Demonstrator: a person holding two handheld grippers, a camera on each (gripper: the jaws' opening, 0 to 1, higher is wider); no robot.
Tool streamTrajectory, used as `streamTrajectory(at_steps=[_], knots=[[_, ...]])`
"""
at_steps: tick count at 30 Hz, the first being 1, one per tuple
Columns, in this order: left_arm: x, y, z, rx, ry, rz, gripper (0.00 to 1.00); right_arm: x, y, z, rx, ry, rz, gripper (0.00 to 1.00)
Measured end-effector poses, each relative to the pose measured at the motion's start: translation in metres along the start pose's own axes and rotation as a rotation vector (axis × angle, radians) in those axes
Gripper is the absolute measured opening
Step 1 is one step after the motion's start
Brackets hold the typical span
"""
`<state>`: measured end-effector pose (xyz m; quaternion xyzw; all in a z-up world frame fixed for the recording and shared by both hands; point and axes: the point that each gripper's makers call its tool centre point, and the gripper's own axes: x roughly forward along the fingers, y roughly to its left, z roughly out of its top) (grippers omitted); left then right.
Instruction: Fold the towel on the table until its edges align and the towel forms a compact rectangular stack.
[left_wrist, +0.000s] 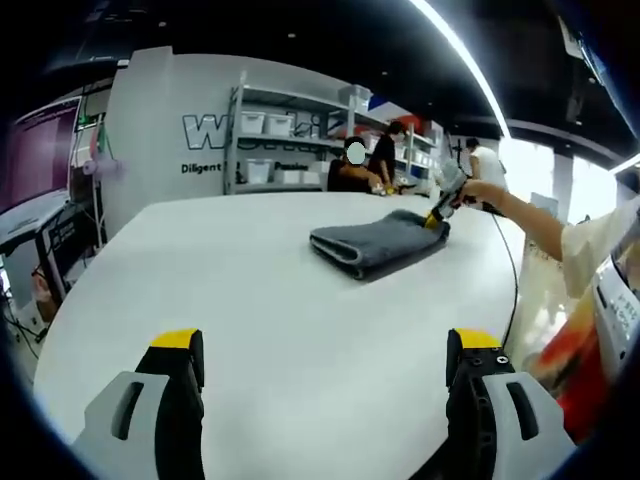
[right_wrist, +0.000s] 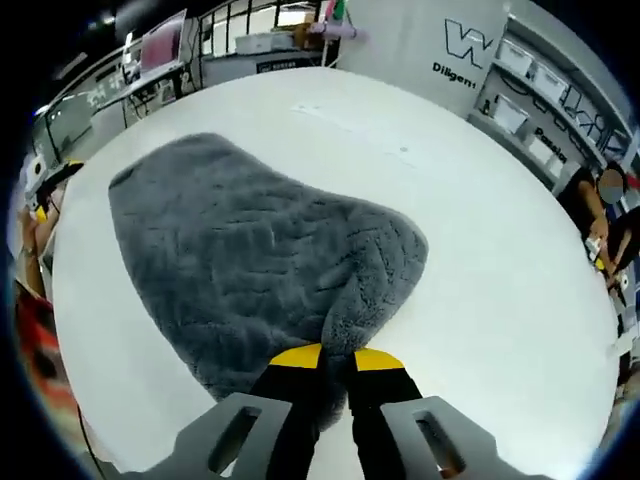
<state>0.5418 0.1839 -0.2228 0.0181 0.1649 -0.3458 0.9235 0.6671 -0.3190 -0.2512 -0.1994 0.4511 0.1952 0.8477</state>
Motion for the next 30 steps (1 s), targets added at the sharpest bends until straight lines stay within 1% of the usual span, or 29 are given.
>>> streamTrajectory(at_steps=[1,5,11,14,19,23,25,27,30], knots=[[0.0,0.0,0.0,-0.001,0.001,0.0,0.99,-0.002,0.0,0.002,-0.004,0.004,-0.006,0.05],[0.001,0.0,0.0,-0.003,-0.002,-0.006,0.99,-0.02,-0.002,0.02,-0.022,0.008,-0.029,0.04],[0.002,0.0,0.001,-0.005,-0.007,-0.013,0.99,-0.05,0.012,0.047,-0.056,-0.023,-0.039,0.04],[0.002,0.0,0.0,-0.011,-0.01,-0.014,0.99,-0.063,0.023,0.063,-0.077,-0.05,-0.042,0.03],[0.002,0.0,-0.003,-0.017,-0.01,-0.015,0.99,-0.082,0.048,0.093,-0.097,-0.101,-0.018,0.03],[0.0,0.0,-0.002,-0.022,-0.019,-0.017,0.99,-0.09,0.071,0.111,-0.131,-0.125,-0.012,0.03],[0.0,0.0,-0.002,-0.026,-0.02,-0.019,0.99,-0.092,0.078,0.121,-0.165,-0.134,-0.018,0.03],[0.0,0.0,-0.003,-0.036,-0.019,-0.02,0.99,-0.094,0.083,0.127,-0.18,-0.135,-0.023,0.03],[-0.001,0.001,-0.002,-0.044,-0.031,-0.022,0.99,-0.097,0.098,0.139,-0.204,-0.158,0.001,0.03]])
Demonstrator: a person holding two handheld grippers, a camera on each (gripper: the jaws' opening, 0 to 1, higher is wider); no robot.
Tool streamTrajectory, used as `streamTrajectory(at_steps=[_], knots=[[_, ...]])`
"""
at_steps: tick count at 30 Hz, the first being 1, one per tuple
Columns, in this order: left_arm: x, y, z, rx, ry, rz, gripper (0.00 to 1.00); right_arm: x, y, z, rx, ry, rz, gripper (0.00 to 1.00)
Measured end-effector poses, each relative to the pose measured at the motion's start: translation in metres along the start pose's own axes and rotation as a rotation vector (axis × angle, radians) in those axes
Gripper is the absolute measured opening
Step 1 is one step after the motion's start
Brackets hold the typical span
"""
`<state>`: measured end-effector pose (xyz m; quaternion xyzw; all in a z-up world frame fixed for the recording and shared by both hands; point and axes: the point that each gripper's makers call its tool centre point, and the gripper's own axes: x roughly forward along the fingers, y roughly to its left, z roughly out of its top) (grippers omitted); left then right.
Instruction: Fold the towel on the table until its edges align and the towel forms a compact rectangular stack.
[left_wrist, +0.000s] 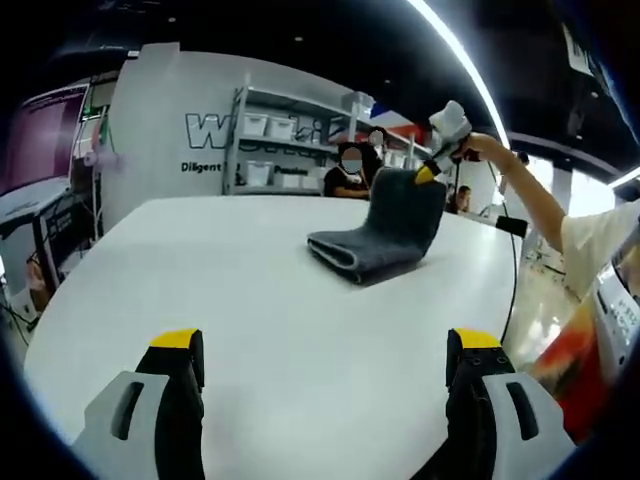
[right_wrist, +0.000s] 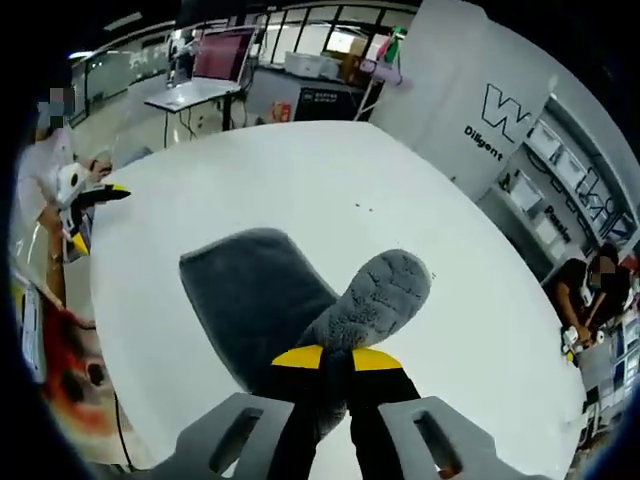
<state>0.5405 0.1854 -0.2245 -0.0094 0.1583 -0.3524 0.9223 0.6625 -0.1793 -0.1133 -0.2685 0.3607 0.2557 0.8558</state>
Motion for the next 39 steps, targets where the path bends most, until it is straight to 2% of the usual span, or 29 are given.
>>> streamTrajectory(at_steps=[7,9,13,17,23,30,35,39], knots=[[-0.001,0.0,-0.003,0.018,0.016,0.005,0.99,0.005,0.028,0.042,-0.019,-0.084,0.071,0.03],[-0.002,-0.001,-0.003,0.016,0.015,0.001,0.99,0.01,0.038,0.053,-0.013,-0.109,0.111,0.03],[-0.003,-0.003,-0.004,0.019,0.019,-0.004,0.99,0.023,0.05,0.067,-0.013,-0.127,0.135,0.03],[-0.004,0.001,-0.003,0.009,0.016,0.005,0.99,0.038,0.067,0.084,0.017,-0.154,0.197,0.04],[-0.004,0.001,-0.003,0.005,0.012,0.007,0.99,0.068,0.095,0.089,0.011,-0.132,0.262,0.04],[0.0,0.003,-0.006,-0.007,0.024,0.005,0.98,0.105,0.121,0.086,0.027,-0.089,0.342,0.05],[0.0,0.004,-0.007,-0.006,0.033,0.007,0.98,0.125,0.129,0.082,0.048,-0.082,0.365,0.06],[-0.001,0.004,-0.007,-0.009,0.032,0.01,0.98,0.132,0.133,0.08,0.057,-0.094,0.38,0.1]])
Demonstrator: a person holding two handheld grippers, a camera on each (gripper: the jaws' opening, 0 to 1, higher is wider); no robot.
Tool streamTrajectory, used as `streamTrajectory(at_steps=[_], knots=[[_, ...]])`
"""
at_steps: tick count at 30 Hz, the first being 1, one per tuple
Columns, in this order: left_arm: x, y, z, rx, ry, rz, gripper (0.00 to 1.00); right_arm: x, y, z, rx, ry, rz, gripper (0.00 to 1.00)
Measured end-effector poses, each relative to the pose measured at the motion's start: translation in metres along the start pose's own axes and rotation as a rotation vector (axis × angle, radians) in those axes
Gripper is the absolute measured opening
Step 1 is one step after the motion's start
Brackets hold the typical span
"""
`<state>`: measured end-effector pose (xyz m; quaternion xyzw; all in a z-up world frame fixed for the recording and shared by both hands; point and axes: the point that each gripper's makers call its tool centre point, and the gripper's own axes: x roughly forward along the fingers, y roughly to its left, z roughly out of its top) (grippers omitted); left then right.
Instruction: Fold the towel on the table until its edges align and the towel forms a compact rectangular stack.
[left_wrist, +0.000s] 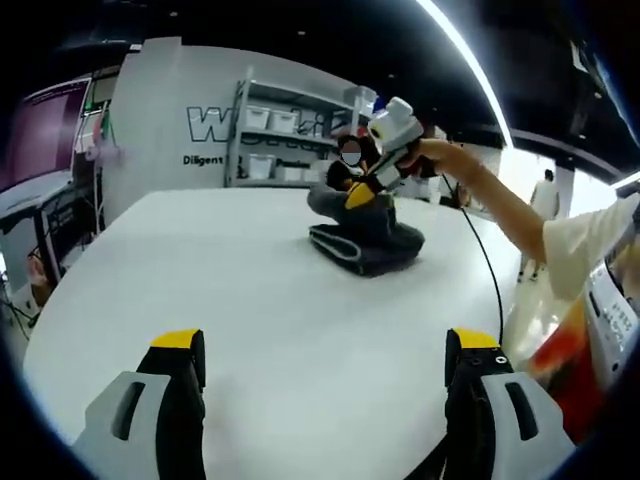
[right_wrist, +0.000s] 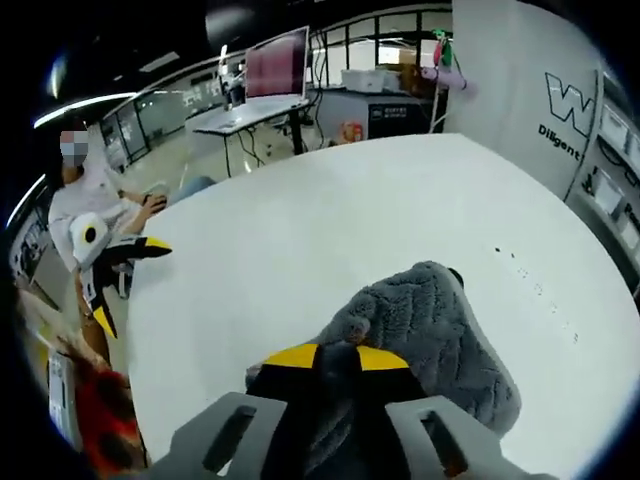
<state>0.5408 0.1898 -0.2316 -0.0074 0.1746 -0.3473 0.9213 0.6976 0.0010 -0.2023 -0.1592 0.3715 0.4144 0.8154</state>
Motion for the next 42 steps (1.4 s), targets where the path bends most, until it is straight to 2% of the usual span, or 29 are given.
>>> streamTrajectory(at_steps=[3,9,13,14,17,20,23,29,34,38,42], knots=[[0.002,0.004,-0.003,-0.015,0.008,0.002,0.97,0.003,0.004,0.001,0.013,-0.033,0.021,0.17],[0.002,0.001,-0.001,-0.025,0.001,-0.011,0.97,-0.004,0.002,0.007,0.034,-0.112,0.013,0.36],[-0.001,0.004,0.002,-0.045,-0.019,-0.007,0.97,-0.014,0.0,0.011,0.046,-0.176,-0.001,0.61],[-0.001,0.005,0.002,-0.047,-0.019,-0.004,0.97,-0.017,0.001,0.01,0.053,-0.187,0.003,0.64],[-0.001,0.006,0.002,-0.044,-0.01,0.004,0.97,-0.027,0.003,0.004,0.079,-0.208,0.008,0.72],[0.0,0.004,0.002,-0.036,0.002,0.006,0.97,-0.036,0.0,-0.009,0.079,-0.202,-0.019,0.87],[0.003,0.001,0.002,-0.03,0.012,0.001,0.97,-0.044,-0.001,-0.019,0.069,-0.221,-0.043,0.96],[0.009,-0.006,0.005,-0.007,0.03,-0.006,0.97,-0.072,-0.002,-0.038,0.015,-0.307,-0.086,0.99],[0.012,-0.008,0.013,0.008,0.029,0.001,0.97,-0.081,-0.008,-0.063,-0.011,-0.328,-0.124,0.99],[0.02,-0.011,0.023,0.014,0.021,0.007,0.97,-0.089,-0.023,-0.077,0.018,-0.393,-0.141,0.99],[0.036,-0.016,0.034,0.018,0.017,-0.002,0.93,-0.095,-0.031,-0.09,0.024,-0.4,-0.153,0.99]])
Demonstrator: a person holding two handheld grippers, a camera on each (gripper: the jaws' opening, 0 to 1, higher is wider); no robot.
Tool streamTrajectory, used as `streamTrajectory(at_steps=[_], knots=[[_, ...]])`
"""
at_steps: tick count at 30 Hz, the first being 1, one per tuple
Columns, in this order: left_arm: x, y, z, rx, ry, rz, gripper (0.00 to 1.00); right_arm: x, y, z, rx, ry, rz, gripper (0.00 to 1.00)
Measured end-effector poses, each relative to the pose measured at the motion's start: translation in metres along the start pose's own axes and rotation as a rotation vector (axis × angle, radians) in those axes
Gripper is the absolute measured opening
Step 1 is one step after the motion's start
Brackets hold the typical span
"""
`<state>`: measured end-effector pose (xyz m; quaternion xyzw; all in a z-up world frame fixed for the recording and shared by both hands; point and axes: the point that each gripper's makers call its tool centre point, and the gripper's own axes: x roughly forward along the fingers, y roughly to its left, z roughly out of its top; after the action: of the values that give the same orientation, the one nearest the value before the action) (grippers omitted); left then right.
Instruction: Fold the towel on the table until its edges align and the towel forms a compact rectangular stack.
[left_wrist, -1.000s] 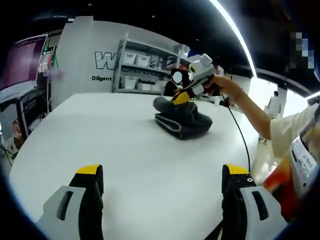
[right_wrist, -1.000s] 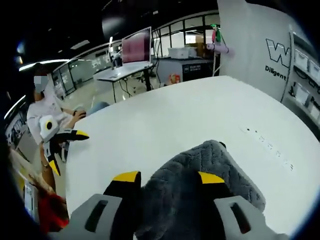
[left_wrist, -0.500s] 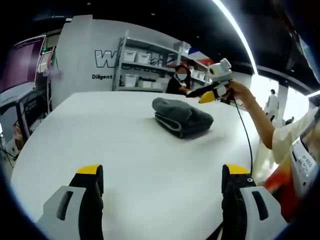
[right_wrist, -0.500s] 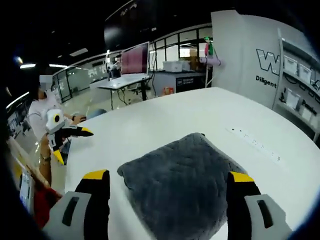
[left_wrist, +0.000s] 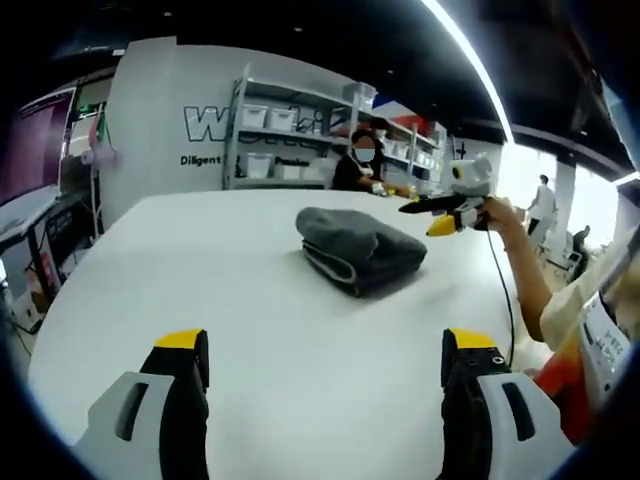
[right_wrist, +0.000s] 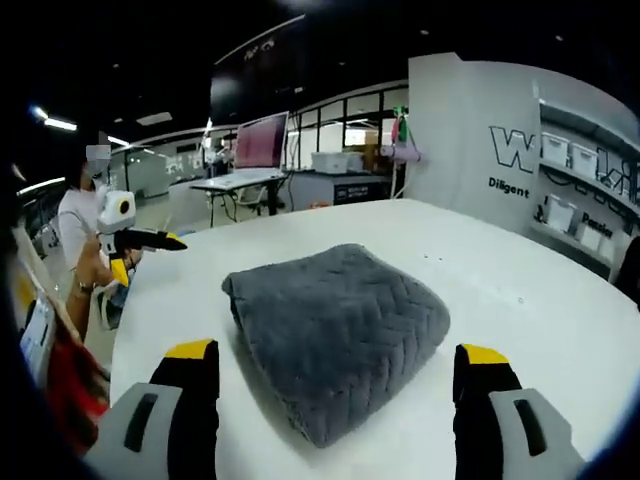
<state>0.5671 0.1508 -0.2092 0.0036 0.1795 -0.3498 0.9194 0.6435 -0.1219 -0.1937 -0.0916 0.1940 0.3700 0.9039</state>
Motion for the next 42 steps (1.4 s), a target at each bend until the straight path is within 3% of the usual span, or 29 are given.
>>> streamTrajectory(at_steps=[8,11,15,20,23,24,29,31,37,42], knots=[[0.041,-0.021,0.029,0.085,-0.02,-0.055,0.8,-0.017,-0.008,-0.019,0.028,-0.026,-0.006,0.99],[0.057,-0.035,0.041,0.168,-0.049,-0.102,0.68,-0.022,-0.011,-0.024,0.024,-0.018,-0.028,0.99],[0.078,-0.056,0.048,0.279,-0.058,-0.161,0.44,-0.025,-0.011,-0.021,0.028,-0.031,-0.026,0.99],[0.094,-0.061,0.054,0.286,-0.069,-0.159,0.34,-0.027,-0.009,-0.017,0.017,-0.051,-0.025,0.99],[0.109,-0.062,0.065,0.378,-0.102,-0.158,0.21,-0.029,-0.011,-0.014,0.025,-0.067,-0.025,0.99],[0.113,-0.061,0.066,0.372,-0.102,-0.153,0.17,-0.029,-0.011,-0.014,0.027,-0.07,-0.024,0.99],[0.129,-0.055,0.057,0.363,-0.062,-0.157,0.15,-0.029,-0.013,-0.015,0.042,-0.075,-0.023,0.98],[0.131,-0.053,0.053,0.376,-0.051,-0.151,0.09,-0.028,-0.014,-0.015,0.052,-0.077,-0.026,0.98],[0.133,-0.046,0.052,0.377,-0.061,-0.136,0.04,-0.028,-0.014,-0.013,0.048,-0.087,-0.025,0.97],[0.137,-0.039,0.033,0.319,-0.016,-0.129,0.02,-0.029,-0.015,-0.013,0.066,-0.093,-0.03,0.97]])
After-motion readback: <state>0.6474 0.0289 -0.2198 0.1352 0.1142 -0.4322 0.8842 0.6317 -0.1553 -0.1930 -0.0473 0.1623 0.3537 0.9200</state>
